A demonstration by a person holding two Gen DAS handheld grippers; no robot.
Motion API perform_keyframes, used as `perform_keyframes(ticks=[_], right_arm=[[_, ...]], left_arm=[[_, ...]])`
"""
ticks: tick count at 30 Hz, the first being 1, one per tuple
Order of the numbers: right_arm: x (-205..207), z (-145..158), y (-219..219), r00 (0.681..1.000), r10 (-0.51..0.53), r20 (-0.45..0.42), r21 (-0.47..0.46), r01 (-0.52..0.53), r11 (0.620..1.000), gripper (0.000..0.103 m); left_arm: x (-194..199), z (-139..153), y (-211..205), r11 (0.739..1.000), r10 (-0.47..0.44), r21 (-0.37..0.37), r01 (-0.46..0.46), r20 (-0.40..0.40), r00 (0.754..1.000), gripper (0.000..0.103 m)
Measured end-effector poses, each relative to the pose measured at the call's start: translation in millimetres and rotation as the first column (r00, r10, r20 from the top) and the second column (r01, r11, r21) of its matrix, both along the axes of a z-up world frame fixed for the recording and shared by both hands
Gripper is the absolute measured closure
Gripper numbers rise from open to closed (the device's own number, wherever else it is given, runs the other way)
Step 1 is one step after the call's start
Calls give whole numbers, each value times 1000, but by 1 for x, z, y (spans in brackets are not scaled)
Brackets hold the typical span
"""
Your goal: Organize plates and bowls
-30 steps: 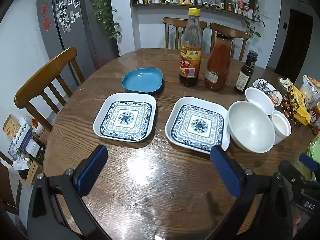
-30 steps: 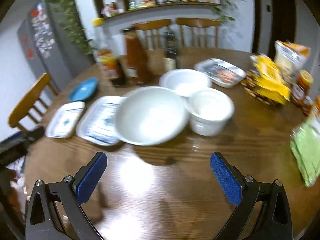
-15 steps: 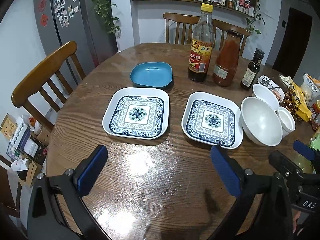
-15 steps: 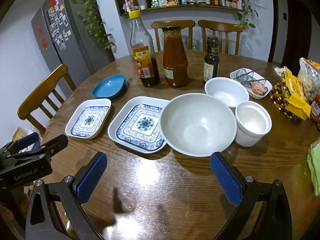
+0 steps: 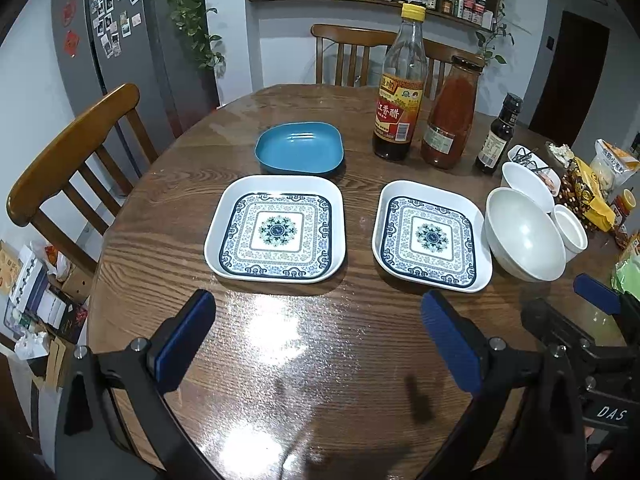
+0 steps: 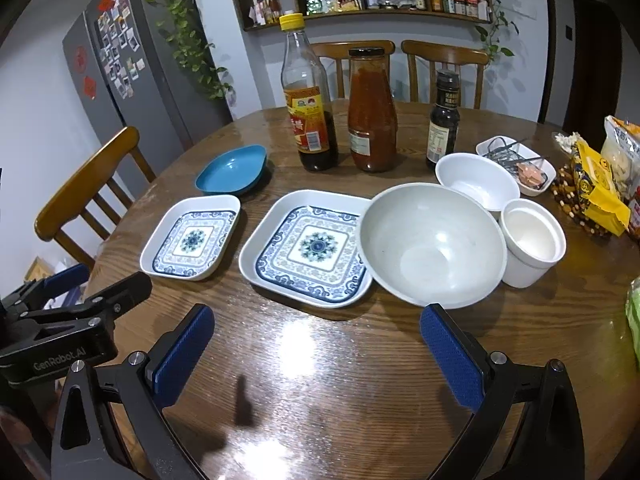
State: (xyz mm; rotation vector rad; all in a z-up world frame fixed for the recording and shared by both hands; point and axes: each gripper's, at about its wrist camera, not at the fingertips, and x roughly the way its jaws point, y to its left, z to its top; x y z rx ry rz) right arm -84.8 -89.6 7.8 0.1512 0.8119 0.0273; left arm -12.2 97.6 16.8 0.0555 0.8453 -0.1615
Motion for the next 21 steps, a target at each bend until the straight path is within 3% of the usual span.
perform_keyframes(ticks=[12,17,21], right_arm=[[0,-7,10,1000,-2,-21,10,3,1000,0],[8,-20,14,996,55,-76,104,-47,994,0],[25,-24,32,988,125,-90,141,-112,984,0]], left_arm=[[9,-10,4,1000,-17,-22,16,-45,999,0],[19,-23,24,996,3,-89,-14,-116,993,0],[41,-29,52,996,59,-57,-65,-109,992,0]])
